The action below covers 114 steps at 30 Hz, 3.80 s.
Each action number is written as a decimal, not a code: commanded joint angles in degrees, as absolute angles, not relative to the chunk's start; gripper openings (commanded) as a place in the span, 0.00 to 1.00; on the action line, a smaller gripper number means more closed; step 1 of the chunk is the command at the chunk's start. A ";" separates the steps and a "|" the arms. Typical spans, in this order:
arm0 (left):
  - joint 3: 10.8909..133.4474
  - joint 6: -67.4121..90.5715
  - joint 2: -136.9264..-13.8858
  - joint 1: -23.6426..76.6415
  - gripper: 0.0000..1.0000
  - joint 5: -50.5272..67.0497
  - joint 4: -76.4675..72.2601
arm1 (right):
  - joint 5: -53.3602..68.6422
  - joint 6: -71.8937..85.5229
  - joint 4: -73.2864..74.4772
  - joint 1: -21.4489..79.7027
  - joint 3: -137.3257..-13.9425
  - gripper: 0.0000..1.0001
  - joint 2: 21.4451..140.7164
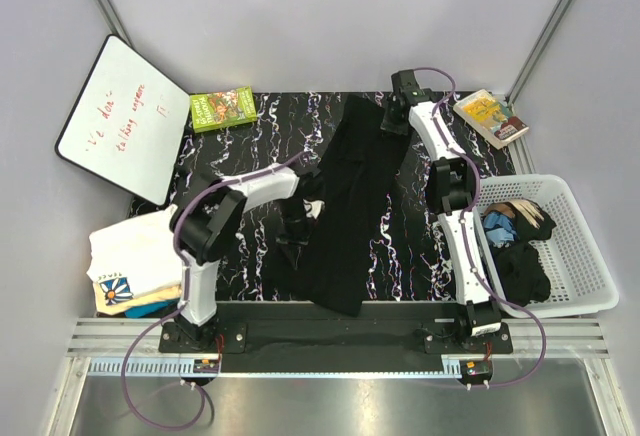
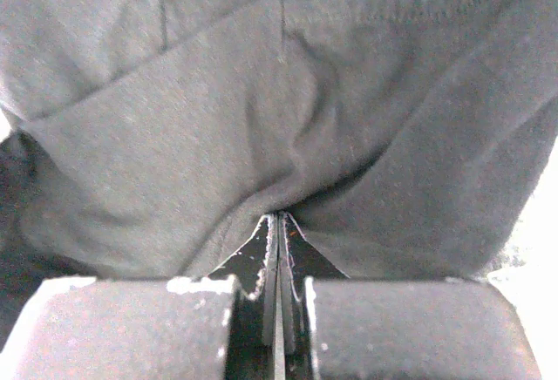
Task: Fold and stack the t-shirts
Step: Rotate the tshirt 90 degrees, then grab the bottom of the folded rectangular tshirt with both arms
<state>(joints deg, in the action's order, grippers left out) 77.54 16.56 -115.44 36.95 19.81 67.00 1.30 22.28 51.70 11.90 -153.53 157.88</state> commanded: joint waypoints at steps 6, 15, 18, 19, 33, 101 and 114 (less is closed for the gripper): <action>88.75 16.44 -107.83 33.93 0.00 10.90 65.40 | -1.93 20.21 48.25 12.22 -133.70 0.00 135.98; 106.25 15.12 -120.92 31.12 0.00 7.30 66.62 | -2.55 22.59 46.85 12.22 -115.59 0.00 126.12; 108.80 14.94 -124.36 30.24 0.00 5.89 66.71 | -1.23 23.38 46.85 12.22 -114.00 0.00 128.05; 109.24 14.94 -125.06 30.06 0.00 4.58 66.71 | -0.53 23.64 46.85 12.22 -113.91 0.00 128.67; 103.81 13.53 -131.05 28.92 0.00 7.02 67.06 | 2.20 23.56 50.09 12.22 -135.74 0.00 148.78; 97.91 26.01 -120.06 61.70 0.00 10.02 60.11 | 5.79 22.06 43.07 3.96 -78.40 0.18 84.02; 90.72 30.23 -103.89 58.89 0.00 1.49 66.09 | 17.81 26.01 44.74 3.96 -66.72 0.20 80.60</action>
